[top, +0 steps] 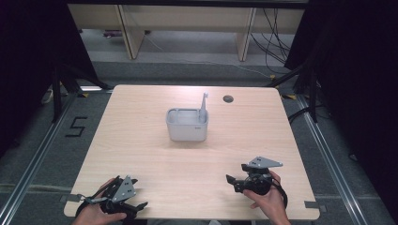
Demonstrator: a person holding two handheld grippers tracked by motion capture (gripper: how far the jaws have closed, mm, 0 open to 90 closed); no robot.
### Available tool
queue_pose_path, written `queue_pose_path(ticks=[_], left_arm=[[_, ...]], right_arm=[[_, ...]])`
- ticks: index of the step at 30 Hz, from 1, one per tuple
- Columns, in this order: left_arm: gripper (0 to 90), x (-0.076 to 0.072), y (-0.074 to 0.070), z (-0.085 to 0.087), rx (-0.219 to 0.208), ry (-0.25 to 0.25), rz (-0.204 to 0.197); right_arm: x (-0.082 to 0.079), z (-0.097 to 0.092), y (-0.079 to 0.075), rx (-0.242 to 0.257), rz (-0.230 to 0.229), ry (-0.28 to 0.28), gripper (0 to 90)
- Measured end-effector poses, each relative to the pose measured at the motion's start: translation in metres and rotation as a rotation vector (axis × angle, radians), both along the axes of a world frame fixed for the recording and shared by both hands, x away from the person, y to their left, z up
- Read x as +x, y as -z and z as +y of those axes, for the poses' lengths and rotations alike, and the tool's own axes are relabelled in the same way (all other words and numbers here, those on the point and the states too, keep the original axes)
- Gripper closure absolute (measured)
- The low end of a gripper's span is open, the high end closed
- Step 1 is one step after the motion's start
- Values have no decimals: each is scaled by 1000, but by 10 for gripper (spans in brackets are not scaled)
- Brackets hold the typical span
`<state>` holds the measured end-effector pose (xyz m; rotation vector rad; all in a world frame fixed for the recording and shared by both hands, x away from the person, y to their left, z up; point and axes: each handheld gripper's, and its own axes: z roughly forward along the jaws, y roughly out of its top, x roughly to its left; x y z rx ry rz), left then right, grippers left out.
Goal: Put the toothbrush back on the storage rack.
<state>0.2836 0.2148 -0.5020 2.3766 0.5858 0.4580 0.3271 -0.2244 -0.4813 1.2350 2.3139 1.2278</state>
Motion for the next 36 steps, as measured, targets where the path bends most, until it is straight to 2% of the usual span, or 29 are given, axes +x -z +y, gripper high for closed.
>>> queue_pose_path(ticks=[1,2,3,4,5,7,9,10,11,12,13,14,15,16,17,20,21,22,23,25,26,27,30,34,36], left_arm=[[164,0,0,0,3,1,2],[163,0,0,0,3,1,2],[164,0,0,0,9,-5,-2],[164,0,0,0,9,-4,-2],[164,0,-1,0,13,0,-5],[164,0,0,0,12,0,-5],[164,0,0,0,10,-5,-2],[164,0,-1,0,13,2,-8],[164,0,-1,0,11,2,-8],[164,0,-1,0,12,2,-9],[164,-1,0,0,-2,-8,2],[164,0,-1,1,12,8,-8],[164,0,-1,1,10,4,-10],[164,0,-1,1,11,3,-9],[164,0,-1,1,13,6,-8],[164,0,-1,1,12,3,-11],[164,0,-1,1,13,2,-11],[164,0,-1,1,13,2,-12],[164,0,-1,1,15,2,-13],[163,0,-1,1,16,1,-14],[163,0,-1,1,19,1,-15],[163,0,-1,2,23,-2,-17],[164,-1,-1,2,18,-3,-13],[164,-1,-1,2,20,-6,-14],[164,-2,0,2,18,-7,-14]], right_arm=[[-5,-1,0,-20,10,20,225],[-5,-1,0,-20,10,20,225],[-6,-2,0,-34,-7,19,222],[-7,-4,0,-38,-18,11,221],[-9,-3,0,-33,4,20,218],[-11,-3,0,-32,14,31,217],[-12,-5,1,-42,15,28,212],[-12,-7,2,-60,2,22,209],[-13,-7,4,-49,3,15,207],[-14,-8,4,-58,20,23,206],[-17,-6,5,-43,44,43,204],[-16,-9,6,-67,31,23,203],[-19,-8,6,-68,45,31,202],[-20,-9,6,-85,39,35,201],[-19,-10,7,-100,19,21,198],[-22,-11,9,-106,38,18,195],[-22,-12,9,-126,18,15,195],[-23,-12,9,-123,25,16,193],[-25,-11,11,-116,53,21,188],[-27,-10,11,-102,67,37,188],[-26,-12,12,-131,47,13,188],[-26,-11,12,-121,57,11,188],[-28,-12,13,-139,37,11,185],[-29,-11,14,-141,52,1,184],[-28,-11,14,-158,49,-24,181]])
